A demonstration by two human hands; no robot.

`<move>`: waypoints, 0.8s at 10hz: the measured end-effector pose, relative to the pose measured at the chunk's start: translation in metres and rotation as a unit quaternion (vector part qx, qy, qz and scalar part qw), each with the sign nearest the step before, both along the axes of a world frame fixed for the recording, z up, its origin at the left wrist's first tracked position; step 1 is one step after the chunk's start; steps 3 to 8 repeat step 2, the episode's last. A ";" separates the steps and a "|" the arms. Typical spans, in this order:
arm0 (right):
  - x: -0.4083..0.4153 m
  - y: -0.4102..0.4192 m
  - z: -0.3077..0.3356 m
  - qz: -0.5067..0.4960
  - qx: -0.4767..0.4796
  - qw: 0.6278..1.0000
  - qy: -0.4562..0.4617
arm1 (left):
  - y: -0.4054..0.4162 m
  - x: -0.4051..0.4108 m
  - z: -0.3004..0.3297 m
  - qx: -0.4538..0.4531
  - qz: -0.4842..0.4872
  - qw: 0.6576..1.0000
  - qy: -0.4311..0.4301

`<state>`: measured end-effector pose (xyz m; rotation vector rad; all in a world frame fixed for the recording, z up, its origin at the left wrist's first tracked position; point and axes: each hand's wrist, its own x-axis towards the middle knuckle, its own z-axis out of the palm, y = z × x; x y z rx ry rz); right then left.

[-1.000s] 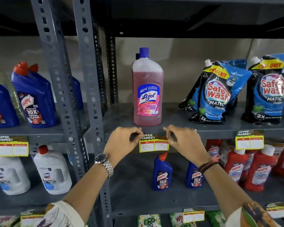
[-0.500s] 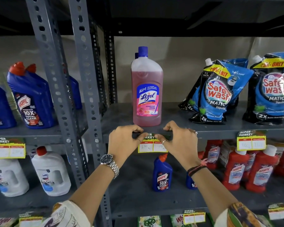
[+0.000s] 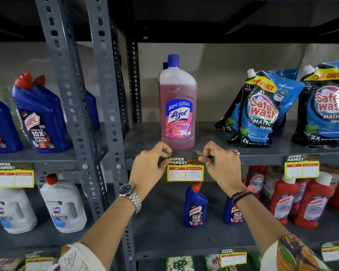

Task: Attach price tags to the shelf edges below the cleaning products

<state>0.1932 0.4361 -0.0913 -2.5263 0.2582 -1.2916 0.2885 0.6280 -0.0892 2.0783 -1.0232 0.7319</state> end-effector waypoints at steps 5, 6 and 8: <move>-0.011 -0.011 0.019 0.057 0.000 0.997 -0.059 | 0.013 -0.008 0.017 -0.032 0.003 0.999 -0.035; -0.011 -0.011 0.019 0.057 0.000 0.997 -0.059 | 0.013 -0.008 0.017 -0.032 0.003 0.999 -0.035; -0.011 -0.011 0.019 0.057 0.000 0.997 -0.059 | 0.013 -0.008 0.017 -0.032 0.003 0.999 -0.035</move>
